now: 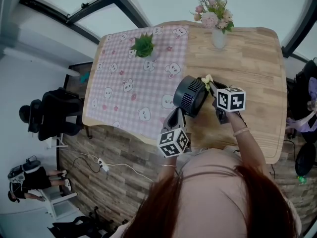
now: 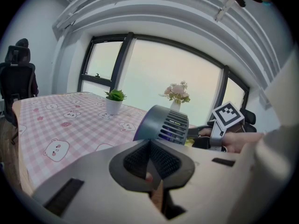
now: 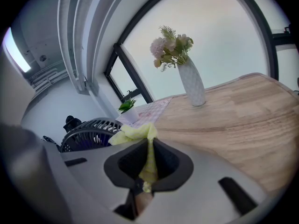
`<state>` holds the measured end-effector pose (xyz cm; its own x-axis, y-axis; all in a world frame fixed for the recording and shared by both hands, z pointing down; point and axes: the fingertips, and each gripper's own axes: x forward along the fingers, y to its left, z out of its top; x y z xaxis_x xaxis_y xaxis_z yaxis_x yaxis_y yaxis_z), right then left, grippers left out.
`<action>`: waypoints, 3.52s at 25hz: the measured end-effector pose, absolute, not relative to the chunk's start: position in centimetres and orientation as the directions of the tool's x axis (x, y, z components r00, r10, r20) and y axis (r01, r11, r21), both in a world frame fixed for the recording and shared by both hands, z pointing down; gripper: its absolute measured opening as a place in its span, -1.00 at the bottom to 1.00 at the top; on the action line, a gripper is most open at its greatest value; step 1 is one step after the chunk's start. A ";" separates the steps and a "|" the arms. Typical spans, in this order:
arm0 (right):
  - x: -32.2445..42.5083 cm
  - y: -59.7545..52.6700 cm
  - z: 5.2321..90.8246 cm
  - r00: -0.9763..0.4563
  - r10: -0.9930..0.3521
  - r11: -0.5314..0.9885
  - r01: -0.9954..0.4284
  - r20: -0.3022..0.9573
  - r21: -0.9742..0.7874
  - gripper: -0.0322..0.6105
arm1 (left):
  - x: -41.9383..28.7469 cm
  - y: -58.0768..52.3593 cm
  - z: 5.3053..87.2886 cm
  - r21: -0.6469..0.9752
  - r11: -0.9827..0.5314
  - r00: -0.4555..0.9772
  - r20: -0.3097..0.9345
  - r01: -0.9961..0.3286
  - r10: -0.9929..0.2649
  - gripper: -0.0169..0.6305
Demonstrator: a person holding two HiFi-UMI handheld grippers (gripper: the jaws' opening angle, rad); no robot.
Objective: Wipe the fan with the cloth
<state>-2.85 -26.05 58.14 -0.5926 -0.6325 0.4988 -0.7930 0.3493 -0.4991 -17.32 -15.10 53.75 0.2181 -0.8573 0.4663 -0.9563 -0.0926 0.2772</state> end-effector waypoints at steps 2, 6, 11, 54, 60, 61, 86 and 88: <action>-2.9 -25.7 58.7 -0.589 -0.625 0.343 -0.796 0.512 -0.499 -0.80 | -17.3 -15.1 53.8 0.278 -0.096 0.222 0.468 -0.956 -0.856 -0.91; -3.0 -25.2 59.3 -0.587 -0.611 0.337 -0.800 0.530 -0.497 -0.80 | -17.4 -15.1 53.7 0.281 -0.097 0.224 0.465 -0.955 -0.856 -0.91; -3.0 -24.7 59.8 -0.585 -0.599 0.337 -0.804 0.546 -0.490 -0.80 | -17.4 -15.0 53.7 0.283 -0.100 0.227 0.463 -0.954 -0.857 -0.91; -9.6 -15.2 49.4 -0.788 -0.477 0.819 -0.559 0.389 -0.127 -0.80 | -16.1 -14.4 53.4 0.193 -0.192 0.265 0.502 -0.962 -0.824 -0.91; -8.3 -17.6 49.6 -0.783 -0.500 0.795 -0.584 0.369 -0.163 -0.80 | -16.0 -14.7 53.5 0.186 -0.198 0.267 0.515 -0.962 -0.815 -0.91; -8.0 -18.0 49.7 -0.781 -0.506 0.788 -0.591 0.367 -0.171 -0.80 | -16.0 -14.7 53.5 0.190 -0.200 0.271 0.520 -0.961 -0.810 -0.91; -3.7 -24.0 56.0 -0.695 -0.536 0.639 -0.705 0.480 -0.308 -0.80 | -15.7 -14.6 53.7 0.155 -0.218 0.267 0.573 -0.964 -0.775 -0.91; -3.5 -24.3 57.2 -0.686 -0.525 0.632 -0.711 0.504 -0.310 -0.80 | -15.7 -14.6 53.8 0.146 -0.214 0.259 0.575 -0.966 -0.776 -0.91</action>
